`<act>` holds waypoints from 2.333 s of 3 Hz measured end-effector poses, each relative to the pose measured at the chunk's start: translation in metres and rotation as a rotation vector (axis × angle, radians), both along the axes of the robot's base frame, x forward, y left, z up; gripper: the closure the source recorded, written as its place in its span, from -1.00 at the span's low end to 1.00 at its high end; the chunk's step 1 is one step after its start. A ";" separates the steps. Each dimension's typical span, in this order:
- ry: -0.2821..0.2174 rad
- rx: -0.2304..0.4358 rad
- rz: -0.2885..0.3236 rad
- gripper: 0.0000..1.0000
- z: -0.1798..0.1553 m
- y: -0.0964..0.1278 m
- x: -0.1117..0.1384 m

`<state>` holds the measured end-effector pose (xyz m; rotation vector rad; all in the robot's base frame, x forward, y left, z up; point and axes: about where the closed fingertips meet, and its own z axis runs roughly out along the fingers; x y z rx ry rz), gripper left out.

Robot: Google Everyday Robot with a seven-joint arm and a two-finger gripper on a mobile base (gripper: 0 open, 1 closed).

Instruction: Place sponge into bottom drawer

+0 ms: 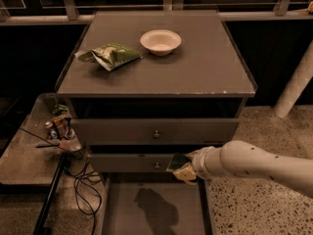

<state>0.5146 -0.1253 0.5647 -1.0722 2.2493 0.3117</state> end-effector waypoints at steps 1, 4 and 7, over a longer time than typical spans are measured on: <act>0.031 -0.006 -0.002 1.00 -0.019 0.005 0.002; 0.161 0.086 -0.039 1.00 -0.191 -0.002 0.005; 0.134 0.317 0.024 1.00 -0.266 -0.013 0.011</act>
Offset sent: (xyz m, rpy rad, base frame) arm 0.0115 0.0007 -0.1849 0.0233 0.2063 -0.0803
